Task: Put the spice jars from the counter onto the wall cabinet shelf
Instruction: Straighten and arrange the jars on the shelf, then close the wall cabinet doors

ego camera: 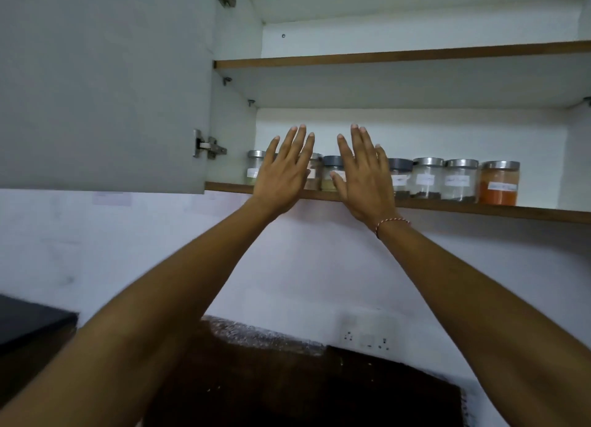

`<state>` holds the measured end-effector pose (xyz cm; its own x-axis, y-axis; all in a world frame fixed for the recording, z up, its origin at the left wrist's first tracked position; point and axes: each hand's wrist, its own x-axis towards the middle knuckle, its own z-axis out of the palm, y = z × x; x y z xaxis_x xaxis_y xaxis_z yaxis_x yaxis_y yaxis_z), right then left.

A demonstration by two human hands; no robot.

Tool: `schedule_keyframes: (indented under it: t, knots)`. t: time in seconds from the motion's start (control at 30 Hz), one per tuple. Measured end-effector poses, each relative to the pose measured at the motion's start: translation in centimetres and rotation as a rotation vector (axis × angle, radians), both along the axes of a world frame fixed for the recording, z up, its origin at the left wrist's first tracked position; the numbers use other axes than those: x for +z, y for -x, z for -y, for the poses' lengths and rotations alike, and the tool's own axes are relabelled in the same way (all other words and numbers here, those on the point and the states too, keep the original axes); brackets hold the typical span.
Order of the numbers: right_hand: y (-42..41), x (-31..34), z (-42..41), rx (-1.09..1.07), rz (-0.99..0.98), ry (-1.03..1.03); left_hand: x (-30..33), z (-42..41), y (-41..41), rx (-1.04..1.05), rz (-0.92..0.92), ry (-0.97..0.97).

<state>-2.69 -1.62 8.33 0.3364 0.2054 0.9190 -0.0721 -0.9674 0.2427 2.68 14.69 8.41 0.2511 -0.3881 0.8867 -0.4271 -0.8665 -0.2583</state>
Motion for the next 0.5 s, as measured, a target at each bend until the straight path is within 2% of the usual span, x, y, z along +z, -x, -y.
schedule_keyframes:
  t: [0.27,0.4,0.5]
  knots:
    - [2.7,-2.0,-11.1,0.200,0.017,-0.034,-2.0,-12.3,7.0,0.254,0.109,0.012]
    - [4.3,-2.7,-16.7,0.286,-0.016,-0.006,-2.3,-18.3,9.3,0.378,0.102,0.035]
    - [5.5,-2.7,-19.8,0.328,-0.012,0.038,-1.8,-22.1,10.4,0.424,0.088,0.126]
